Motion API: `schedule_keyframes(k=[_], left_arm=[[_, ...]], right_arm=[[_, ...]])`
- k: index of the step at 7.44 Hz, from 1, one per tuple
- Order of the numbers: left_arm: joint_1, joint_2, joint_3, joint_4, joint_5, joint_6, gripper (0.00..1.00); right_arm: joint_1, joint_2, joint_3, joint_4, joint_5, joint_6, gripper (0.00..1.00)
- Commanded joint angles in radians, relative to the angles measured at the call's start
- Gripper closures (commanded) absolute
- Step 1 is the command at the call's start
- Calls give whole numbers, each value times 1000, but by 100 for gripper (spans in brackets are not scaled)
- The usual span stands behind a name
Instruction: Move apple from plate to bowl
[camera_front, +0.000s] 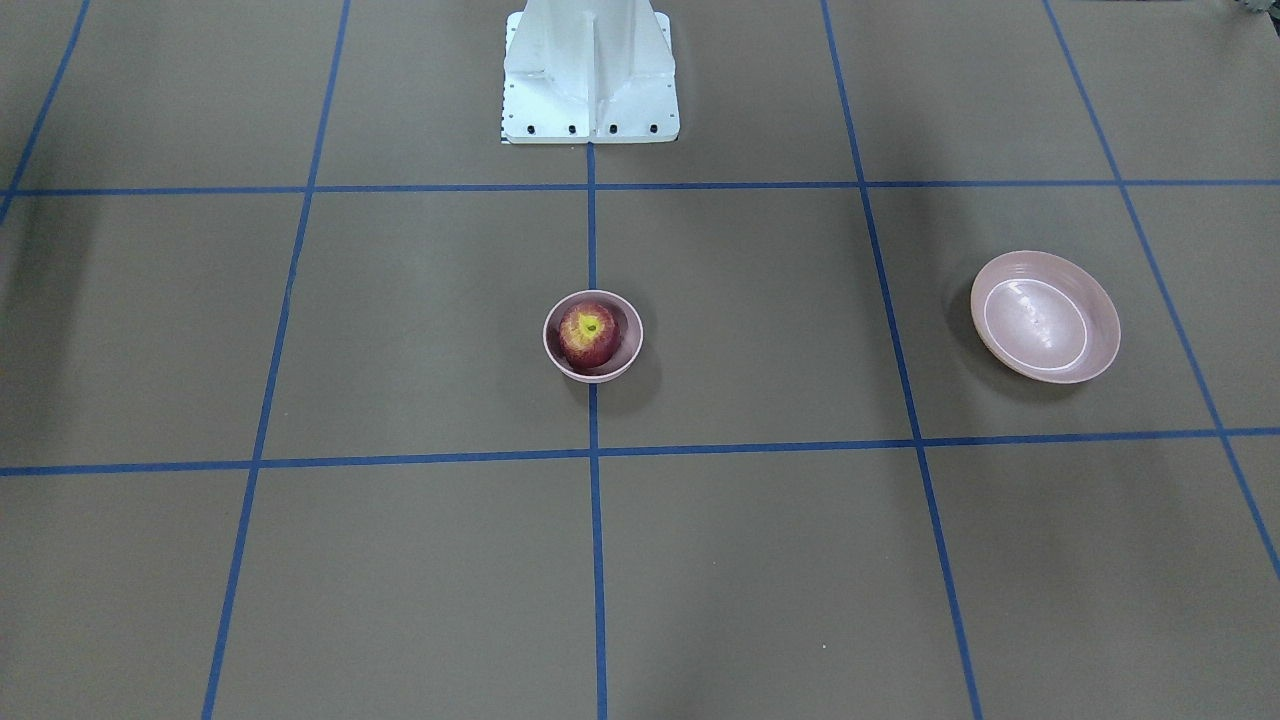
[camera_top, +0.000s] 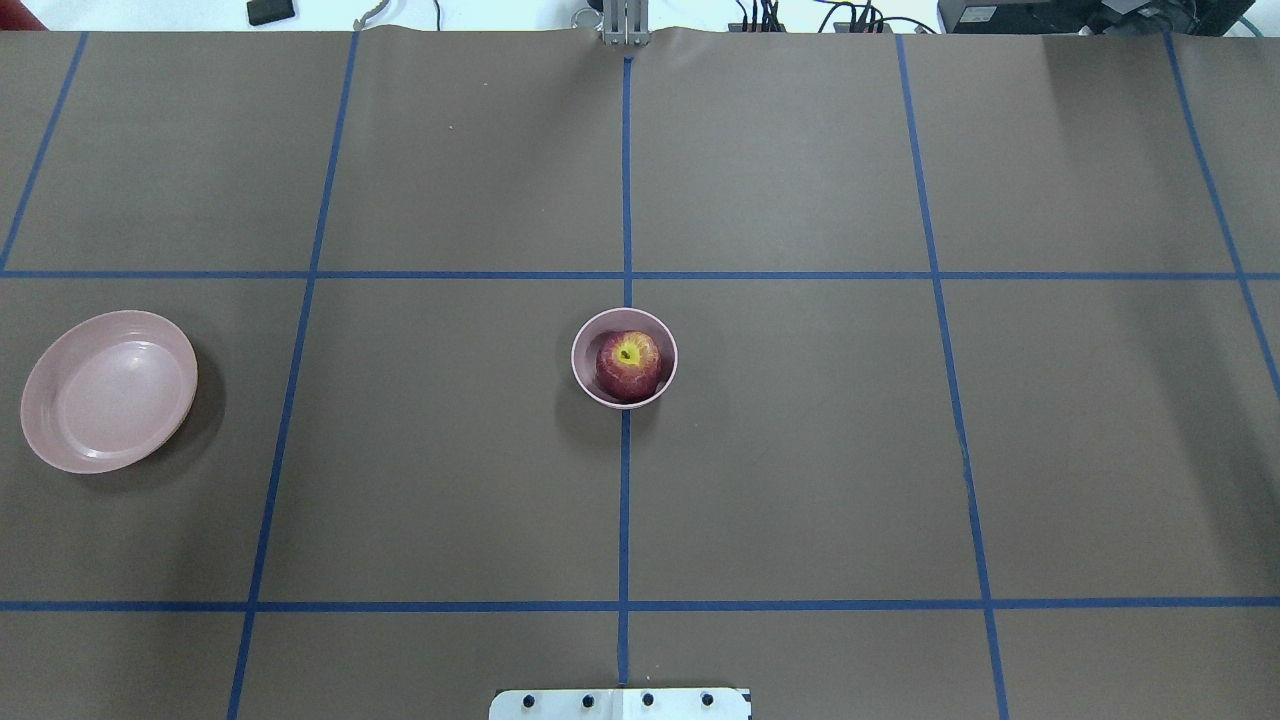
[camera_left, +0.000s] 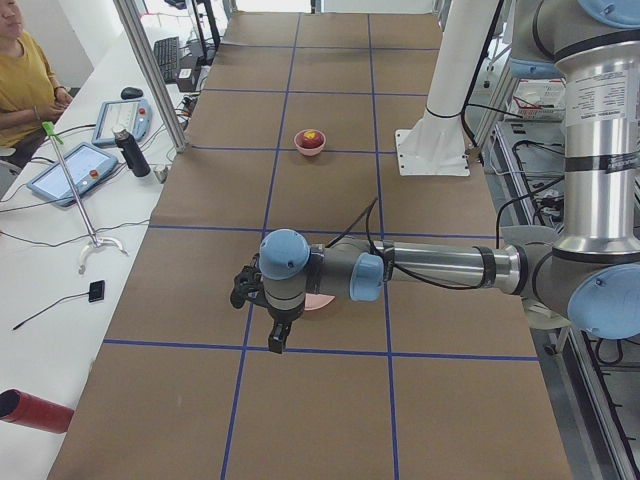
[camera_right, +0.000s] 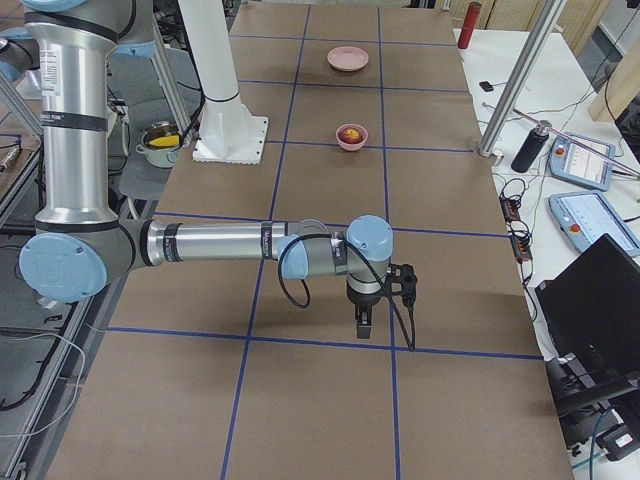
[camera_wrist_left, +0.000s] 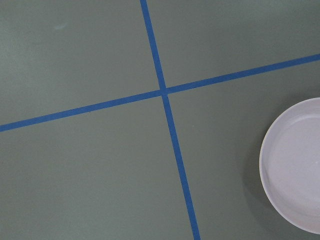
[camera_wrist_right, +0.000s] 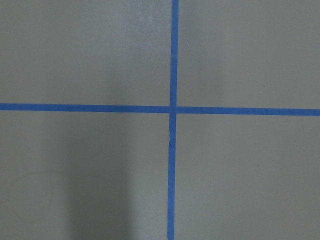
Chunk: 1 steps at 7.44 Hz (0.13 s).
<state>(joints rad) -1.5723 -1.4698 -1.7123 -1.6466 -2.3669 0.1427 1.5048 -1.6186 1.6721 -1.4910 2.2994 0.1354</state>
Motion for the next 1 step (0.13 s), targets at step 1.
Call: schedule_keyframes(k=[1], left_arm=[[0, 0, -1, -1, 0, 0, 2]], right_arm=[[0, 0, 0, 0, 0, 3, 0]])
